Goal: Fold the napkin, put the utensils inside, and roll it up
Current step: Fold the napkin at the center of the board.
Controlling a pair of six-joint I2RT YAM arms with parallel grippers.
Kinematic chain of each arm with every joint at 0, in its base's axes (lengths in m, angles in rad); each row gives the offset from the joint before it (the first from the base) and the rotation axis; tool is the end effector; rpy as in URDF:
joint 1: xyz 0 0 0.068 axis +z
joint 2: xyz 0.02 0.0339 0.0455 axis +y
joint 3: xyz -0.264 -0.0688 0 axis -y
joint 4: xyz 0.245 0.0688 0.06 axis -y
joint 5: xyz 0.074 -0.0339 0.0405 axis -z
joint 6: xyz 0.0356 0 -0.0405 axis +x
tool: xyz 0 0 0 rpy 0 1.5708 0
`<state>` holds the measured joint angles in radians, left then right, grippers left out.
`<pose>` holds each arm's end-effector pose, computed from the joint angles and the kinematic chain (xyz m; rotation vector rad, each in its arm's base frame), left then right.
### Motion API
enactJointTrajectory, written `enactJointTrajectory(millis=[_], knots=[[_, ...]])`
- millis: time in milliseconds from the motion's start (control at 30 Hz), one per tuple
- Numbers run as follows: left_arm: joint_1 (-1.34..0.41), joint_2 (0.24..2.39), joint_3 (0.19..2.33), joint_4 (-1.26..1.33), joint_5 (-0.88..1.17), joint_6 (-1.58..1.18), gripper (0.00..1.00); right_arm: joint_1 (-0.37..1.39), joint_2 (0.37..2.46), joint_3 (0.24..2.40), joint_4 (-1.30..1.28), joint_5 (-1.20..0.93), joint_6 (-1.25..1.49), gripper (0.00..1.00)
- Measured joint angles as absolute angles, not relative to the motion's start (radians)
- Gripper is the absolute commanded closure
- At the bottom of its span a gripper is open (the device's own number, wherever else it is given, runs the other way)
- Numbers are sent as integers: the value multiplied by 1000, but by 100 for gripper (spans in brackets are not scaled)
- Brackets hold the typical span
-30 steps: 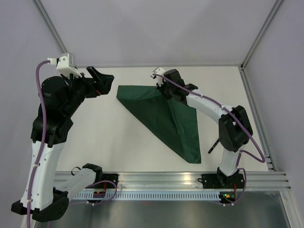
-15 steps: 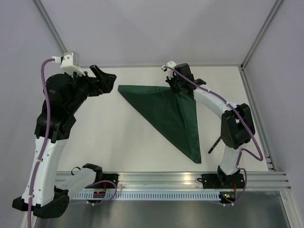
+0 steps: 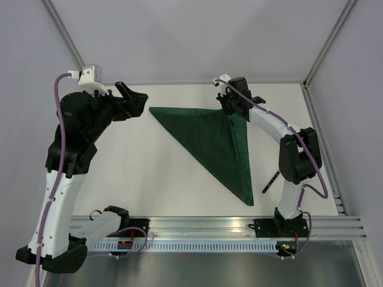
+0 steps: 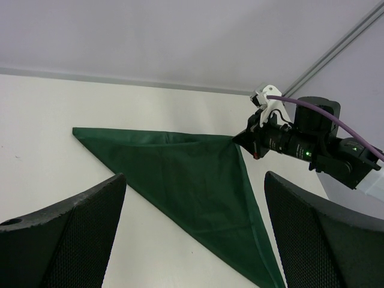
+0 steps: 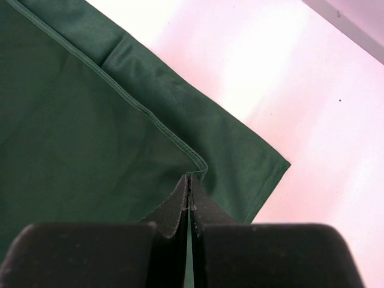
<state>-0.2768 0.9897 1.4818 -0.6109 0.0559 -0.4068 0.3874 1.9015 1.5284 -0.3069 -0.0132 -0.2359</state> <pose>0.1644 -0.0488 0.4898 -0.0691 1.7193 -0.5571 0.4081 0.1670 0.2608 -0.6974 2.1418 0.0962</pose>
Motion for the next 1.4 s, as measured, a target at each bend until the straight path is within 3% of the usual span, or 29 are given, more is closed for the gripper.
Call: enactJointTrajectory(millis=[1400], knots=[[-277,1016,1438,-581,66,-411,0,258,1985,1575,-298,-56,-221,99]])
